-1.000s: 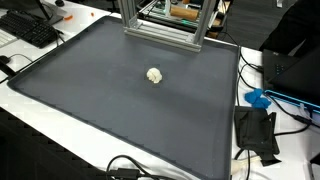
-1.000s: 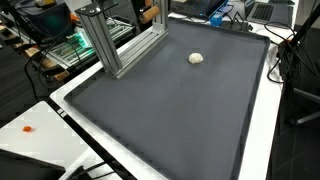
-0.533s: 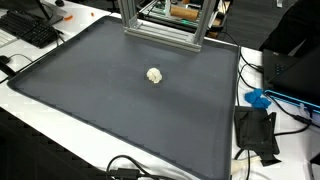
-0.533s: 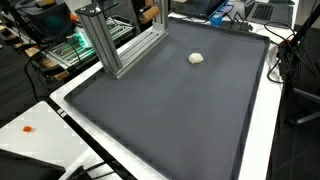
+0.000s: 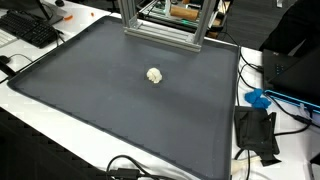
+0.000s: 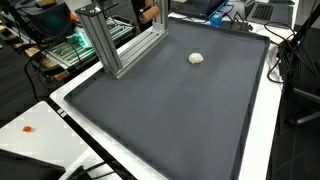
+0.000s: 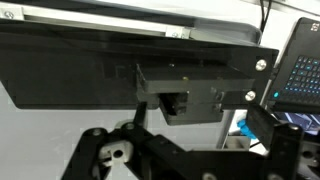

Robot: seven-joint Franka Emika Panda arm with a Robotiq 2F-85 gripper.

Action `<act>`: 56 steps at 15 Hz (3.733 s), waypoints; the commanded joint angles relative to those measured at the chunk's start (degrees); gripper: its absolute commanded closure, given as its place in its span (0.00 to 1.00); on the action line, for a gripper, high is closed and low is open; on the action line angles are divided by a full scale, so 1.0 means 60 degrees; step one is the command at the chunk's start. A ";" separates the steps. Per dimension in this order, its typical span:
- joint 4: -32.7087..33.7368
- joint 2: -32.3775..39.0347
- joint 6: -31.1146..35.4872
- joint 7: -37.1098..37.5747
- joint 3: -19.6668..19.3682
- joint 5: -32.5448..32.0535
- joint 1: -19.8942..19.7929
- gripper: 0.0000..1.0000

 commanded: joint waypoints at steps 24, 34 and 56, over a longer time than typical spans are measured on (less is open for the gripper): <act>-0.0641 -0.0185 0.0555 0.0179 0.0431 -0.1191 0.0005 0.00; -0.0140 0.0205 -0.0127 0.0502 0.0771 -0.1747 -0.0064 0.00; -0.0055 0.0855 -0.0366 0.0040 0.0518 -0.2076 -0.0057 0.01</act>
